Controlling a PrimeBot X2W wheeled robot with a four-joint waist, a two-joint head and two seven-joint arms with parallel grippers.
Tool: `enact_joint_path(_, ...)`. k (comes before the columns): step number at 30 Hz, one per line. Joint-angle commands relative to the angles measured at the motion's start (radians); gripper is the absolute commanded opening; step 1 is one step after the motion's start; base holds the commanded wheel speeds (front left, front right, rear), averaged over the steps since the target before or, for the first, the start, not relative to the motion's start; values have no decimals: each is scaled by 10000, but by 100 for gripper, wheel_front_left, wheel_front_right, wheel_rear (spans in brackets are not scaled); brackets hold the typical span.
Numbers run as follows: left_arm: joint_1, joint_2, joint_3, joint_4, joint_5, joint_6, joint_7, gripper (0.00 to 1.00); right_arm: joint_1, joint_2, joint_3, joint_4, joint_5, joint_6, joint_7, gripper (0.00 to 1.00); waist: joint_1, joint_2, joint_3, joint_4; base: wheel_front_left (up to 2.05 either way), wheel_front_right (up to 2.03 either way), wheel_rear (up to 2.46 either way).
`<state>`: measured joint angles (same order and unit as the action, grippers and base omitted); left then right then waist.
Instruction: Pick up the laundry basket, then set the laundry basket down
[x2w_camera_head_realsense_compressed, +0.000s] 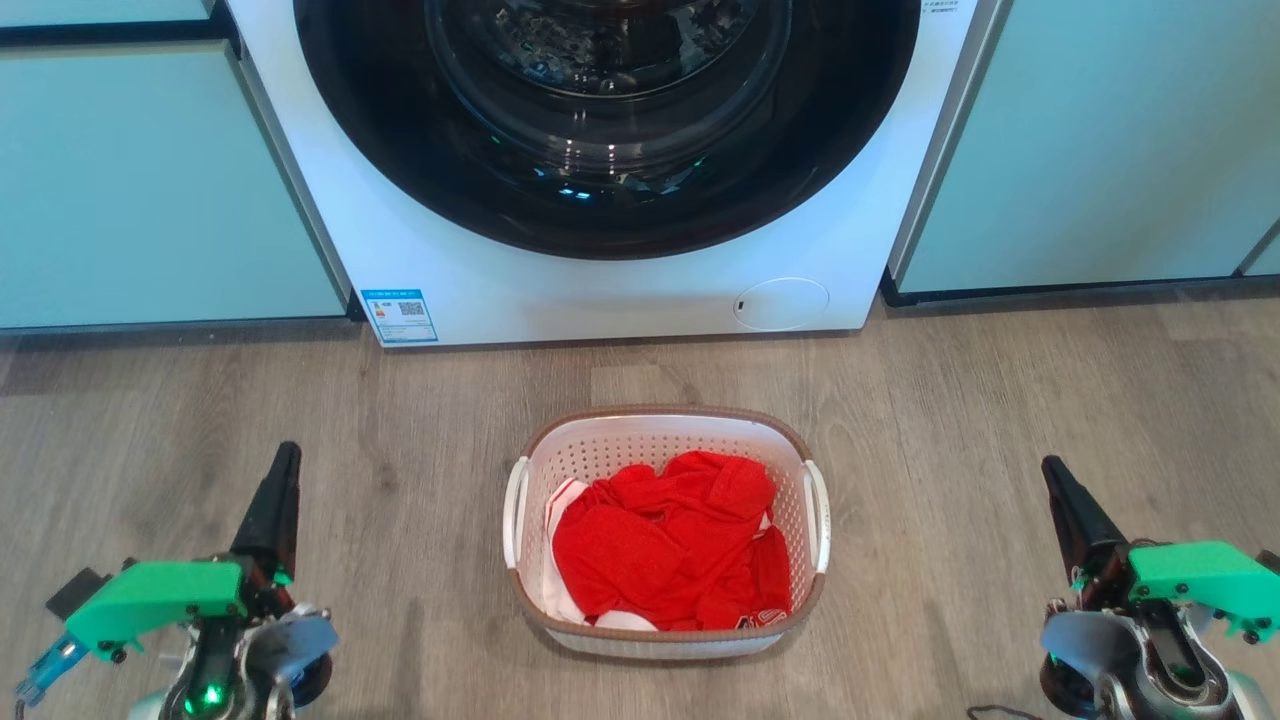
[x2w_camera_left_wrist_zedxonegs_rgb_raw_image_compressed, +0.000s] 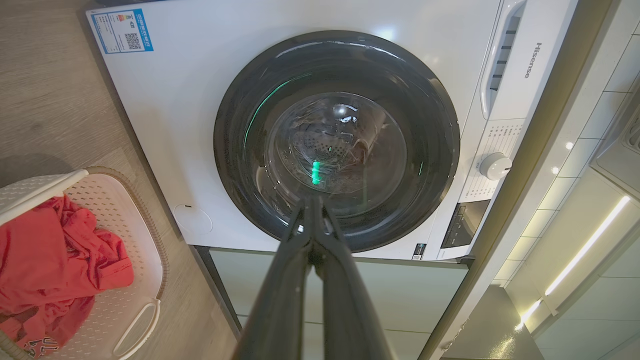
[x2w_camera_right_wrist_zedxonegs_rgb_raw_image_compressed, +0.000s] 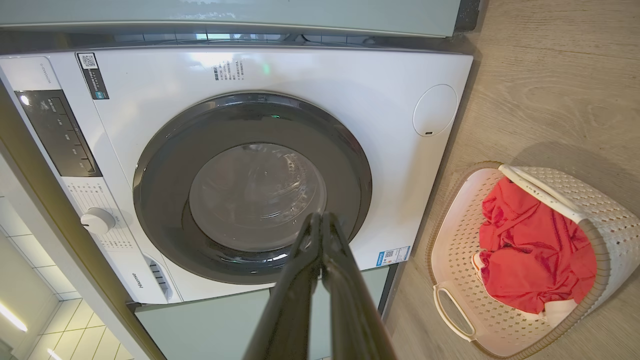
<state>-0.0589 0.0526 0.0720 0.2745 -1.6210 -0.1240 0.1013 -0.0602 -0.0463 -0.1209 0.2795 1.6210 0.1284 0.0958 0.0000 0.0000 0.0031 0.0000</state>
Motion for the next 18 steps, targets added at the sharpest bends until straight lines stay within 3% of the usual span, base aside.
enact_joint_path(1,-484,42,333,-296,54,-67,51,0,-467,-126,186,-353,-28,23,82,0,0,0,0,0,0,0,0)
enact_joint_path(18,-485,28,353,-295,70,-67,67,0,-469,-109,161,-352,-50,23,102,0,0,0,0,0,0,0,0)
